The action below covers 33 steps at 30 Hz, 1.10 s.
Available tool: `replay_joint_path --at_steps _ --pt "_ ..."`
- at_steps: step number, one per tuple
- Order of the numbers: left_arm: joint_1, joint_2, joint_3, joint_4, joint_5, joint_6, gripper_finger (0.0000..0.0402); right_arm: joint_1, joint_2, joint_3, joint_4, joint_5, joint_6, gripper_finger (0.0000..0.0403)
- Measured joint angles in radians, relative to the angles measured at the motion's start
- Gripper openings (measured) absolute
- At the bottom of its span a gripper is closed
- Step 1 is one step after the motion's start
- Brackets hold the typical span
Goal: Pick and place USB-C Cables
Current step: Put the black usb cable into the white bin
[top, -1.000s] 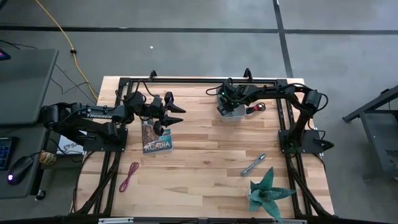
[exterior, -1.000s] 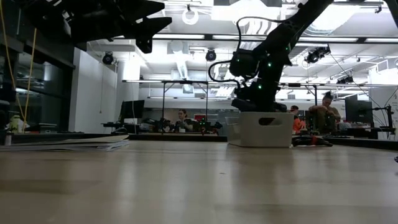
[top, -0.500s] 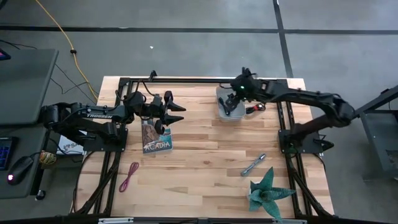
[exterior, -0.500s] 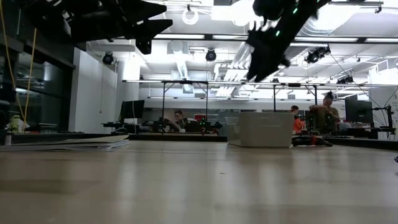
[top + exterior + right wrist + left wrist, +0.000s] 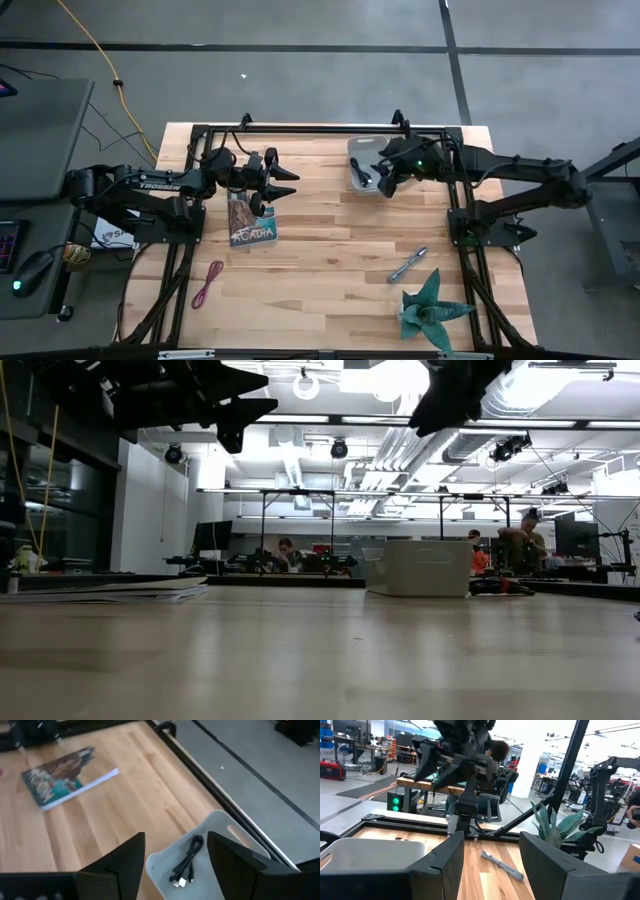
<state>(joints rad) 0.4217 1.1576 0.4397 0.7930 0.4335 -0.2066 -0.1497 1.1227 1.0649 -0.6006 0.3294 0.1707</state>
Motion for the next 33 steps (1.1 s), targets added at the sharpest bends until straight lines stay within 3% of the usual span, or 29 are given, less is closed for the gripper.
replay_joint_path --at_steps 9,15,22,27,33 --pt "-0.005 0.000 0.000 -0.019 0.000 0.000 0.0170 0.103 0.000 -0.012 -0.041 0.041 -0.040 0.0204" --pt "-0.025 0.000 0.000 -0.017 -0.002 0.021 0.0170 0.134 -0.124 -0.256 0.122 0.052 -0.018 0.0204" --pt "-0.025 0.000 0.000 0.023 -0.074 0.028 0.0170 0.118 -0.373 -0.554 0.493 -0.012 -0.007 0.0204" --pt "-0.026 0.000 0.000 0.022 -0.109 0.051 0.0170 0.110 -0.480 -0.623 0.536 -0.023 0.008 0.0204" --pt "-0.025 0.000 0.000 0.021 -0.112 0.052 0.0170 0.110 -0.496 -0.623 0.565 -0.014 -0.019 0.0204"
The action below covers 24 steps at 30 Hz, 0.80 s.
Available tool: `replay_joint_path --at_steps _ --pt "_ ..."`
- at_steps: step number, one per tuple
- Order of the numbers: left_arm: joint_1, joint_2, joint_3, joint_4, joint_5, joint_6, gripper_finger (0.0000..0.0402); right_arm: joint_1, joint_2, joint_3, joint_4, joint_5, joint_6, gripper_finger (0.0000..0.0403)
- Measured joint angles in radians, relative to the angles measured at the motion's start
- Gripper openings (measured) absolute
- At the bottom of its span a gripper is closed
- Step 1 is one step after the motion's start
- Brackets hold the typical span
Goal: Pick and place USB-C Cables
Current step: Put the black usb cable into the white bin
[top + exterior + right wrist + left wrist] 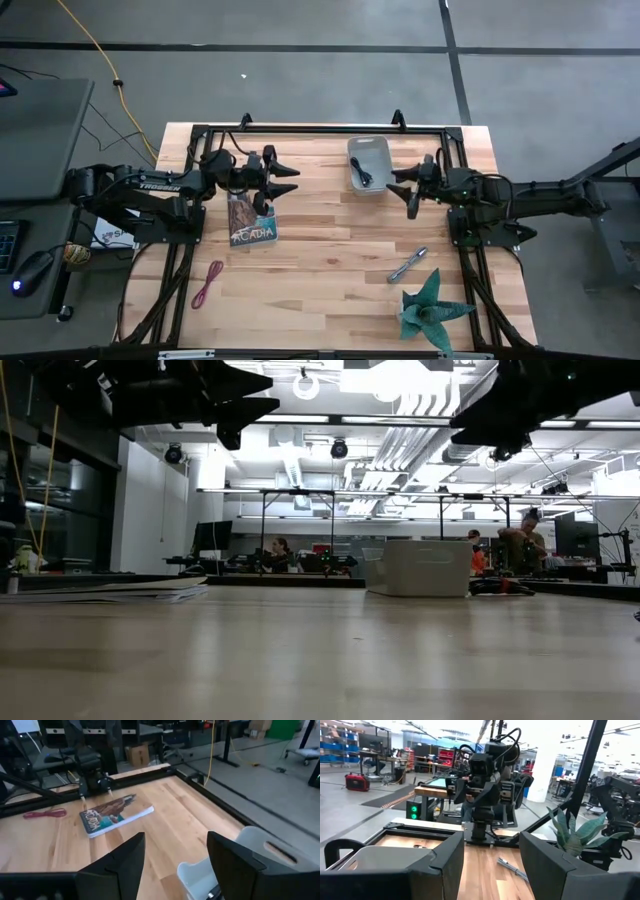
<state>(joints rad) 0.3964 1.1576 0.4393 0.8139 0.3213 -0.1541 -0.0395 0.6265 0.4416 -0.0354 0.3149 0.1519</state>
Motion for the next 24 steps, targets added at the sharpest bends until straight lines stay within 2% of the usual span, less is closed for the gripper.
replay_joint_path --at_steps 2,4,7,8,10,14,17,19,24 --pt "0.000 0.000 0.000 0.000 -0.001 0.000 0.0170 0.000 0.004 0.000 0.006 0.022 -0.026 0.0204" --pt "0.000 0.000 0.000 0.000 -0.003 0.000 0.0170 0.000 0.015 0.000 0.004 0.094 -0.010 0.0204" --pt "0.000 0.000 0.000 0.000 -0.004 0.000 0.0170 -0.005 0.058 0.002 -0.008 0.332 0.080 0.0204" --pt "0.000 0.000 0.000 0.000 -0.004 0.000 0.0170 -0.016 0.077 0.013 -0.049 0.383 0.103 0.0204" --pt "0.000 0.000 0.000 0.002 -0.004 0.000 0.0170 -0.056 0.126 0.057 -0.187 0.402 0.166 0.0204" --pt "0.000 0.000 0.000 0.005 -0.004 0.000 0.0170 -0.186 0.261 0.169 -0.549 0.315 0.306 0.0204" --pt "0.000 0.000 0.000 0.006 -0.004 0.000 0.0170 -0.285 0.369 0.227 -0.725 0.182 0.298 0.0204" --pt "0.000 0.000 0.000 0.006 -0.006 0.000 0.0170 -0.338 0.437 0.237 -0.762 0.105 0.233 0.0204" --pt "0.000 0.000 0.000 0.007 -0.011 0.001 0.0170 -0.439 0.582 0.237 -0.722 -0.010 0.162 0.0204"
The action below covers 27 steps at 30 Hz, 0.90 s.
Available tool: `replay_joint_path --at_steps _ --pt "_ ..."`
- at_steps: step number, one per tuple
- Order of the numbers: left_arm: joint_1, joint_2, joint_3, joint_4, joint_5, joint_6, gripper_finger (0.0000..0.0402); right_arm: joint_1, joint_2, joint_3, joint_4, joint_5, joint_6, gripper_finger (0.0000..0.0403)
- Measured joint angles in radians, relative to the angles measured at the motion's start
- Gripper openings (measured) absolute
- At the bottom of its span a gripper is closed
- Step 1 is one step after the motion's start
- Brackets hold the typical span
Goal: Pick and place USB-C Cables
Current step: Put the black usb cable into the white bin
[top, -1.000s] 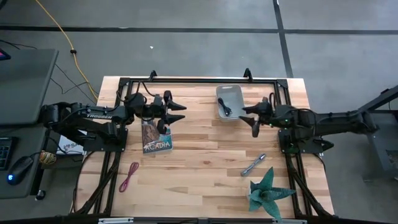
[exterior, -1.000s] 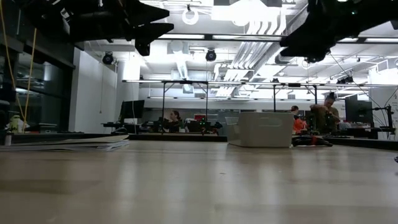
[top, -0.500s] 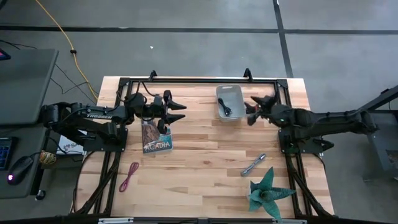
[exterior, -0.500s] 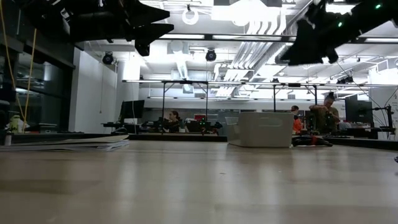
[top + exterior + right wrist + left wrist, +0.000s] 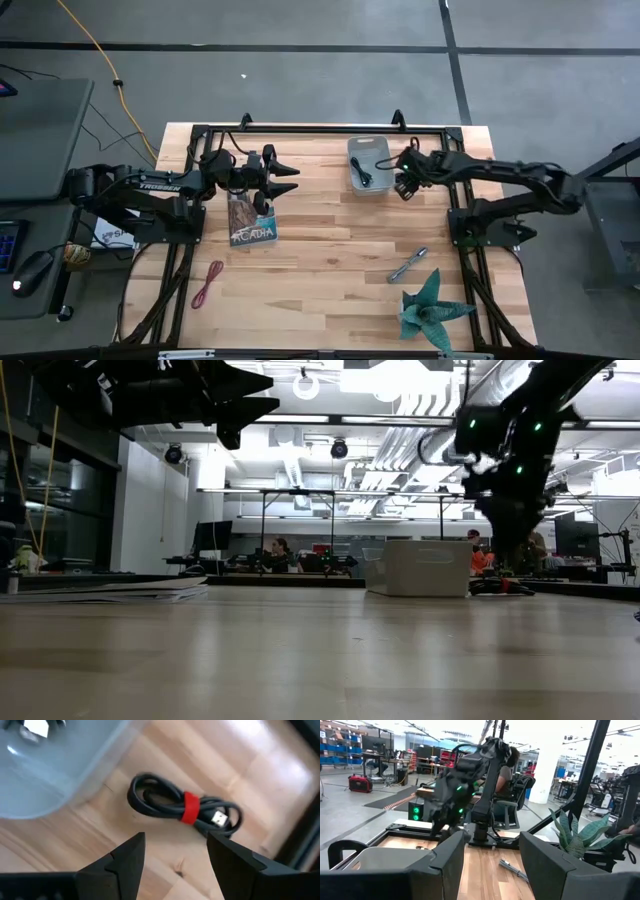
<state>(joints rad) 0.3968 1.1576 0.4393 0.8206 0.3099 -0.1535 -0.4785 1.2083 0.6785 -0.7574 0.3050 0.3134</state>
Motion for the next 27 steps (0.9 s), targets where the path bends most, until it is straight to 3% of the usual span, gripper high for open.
replay_joint_path --at_steps 7,13,27 --pt "0.000 0.000 0.000 0.001 0.000 0.016 0.0170 -0.094 0.119 0.000 0.044 -0.074 -0.034 0.0204" --pt "0.000 0.000 0.000 0.001 0.000 0.018 0.0170 -0.111 0.126 0.008 0.110 -0.125 -0.094 0.0204" --pt "0.000 0.000 0.000 -0.010 0.000 -0.010 0.0170 -0.189 0.126 0.093 0.057 -0.047 0.412 0.0204"
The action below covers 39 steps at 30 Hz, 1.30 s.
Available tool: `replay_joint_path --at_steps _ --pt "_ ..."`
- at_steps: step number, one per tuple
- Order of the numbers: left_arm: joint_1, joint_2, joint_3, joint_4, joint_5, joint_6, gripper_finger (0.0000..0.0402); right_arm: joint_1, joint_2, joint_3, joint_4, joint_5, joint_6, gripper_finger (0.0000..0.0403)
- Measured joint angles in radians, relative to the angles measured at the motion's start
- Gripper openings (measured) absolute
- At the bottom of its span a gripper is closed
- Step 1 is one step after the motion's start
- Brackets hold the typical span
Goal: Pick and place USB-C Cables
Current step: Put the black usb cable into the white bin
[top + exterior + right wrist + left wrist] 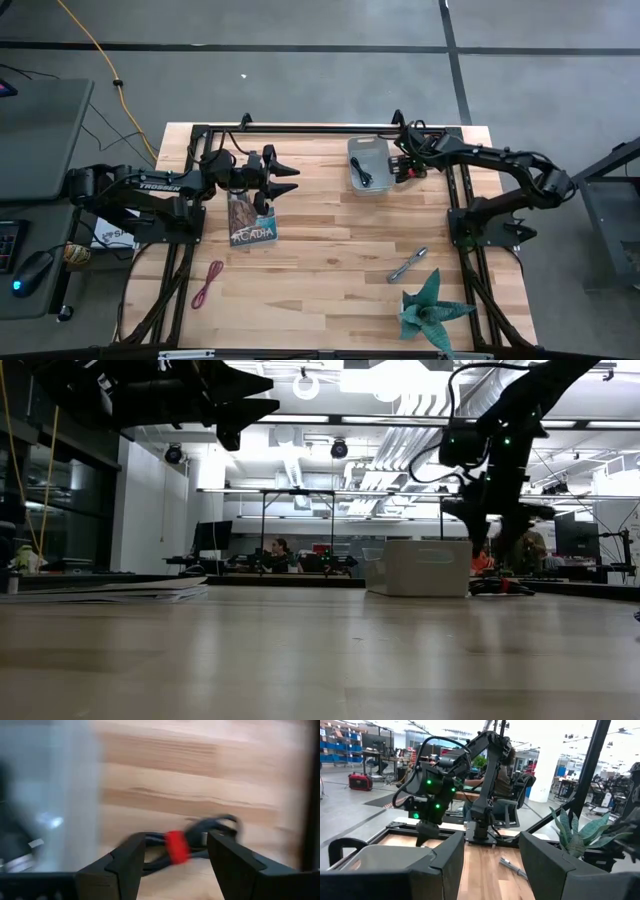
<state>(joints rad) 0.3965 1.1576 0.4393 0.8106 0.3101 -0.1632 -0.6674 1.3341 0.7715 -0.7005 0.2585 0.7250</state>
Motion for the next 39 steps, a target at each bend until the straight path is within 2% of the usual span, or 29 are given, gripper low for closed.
replay_joint_path --at_steps 5,14,25,29,33,39 --pt "0.000 0.000 0.000 0.000 0.000 -0.020 0.0170 -0.001 0.002 0.000 -0.072 0.093 0.137 0.0204" --pt "0.000 0.000 0.000 0.002 0.000 -0.020 0.0170 0.048 0.002 0.000 -0.029 0.203 0.403 0.0204" --pt "0.000 0.000 0.000 0.002 0.000 -0.020 0.0170 0.131 0.002 -0.006 -0.039 0.246 0.658 0.0204" --pt "0.000 0.000 0.000 0.003 0.000 -0.026 0.0170 0.148 0.002 -0.067 -0.012 0.246 0.751 0.0204" --pt "0.000 0.000 0.000 0.003 0.000 -0.044 0.0170 0.163 0.002 -0.163 0.069 0.243 0.879 0.0204" --pt "0.000 0.000 0.000 0.010 -0.002 -0.044 0.0170 0.166 0.002 -0.240 0.291 0.251 0.873 0.0204"
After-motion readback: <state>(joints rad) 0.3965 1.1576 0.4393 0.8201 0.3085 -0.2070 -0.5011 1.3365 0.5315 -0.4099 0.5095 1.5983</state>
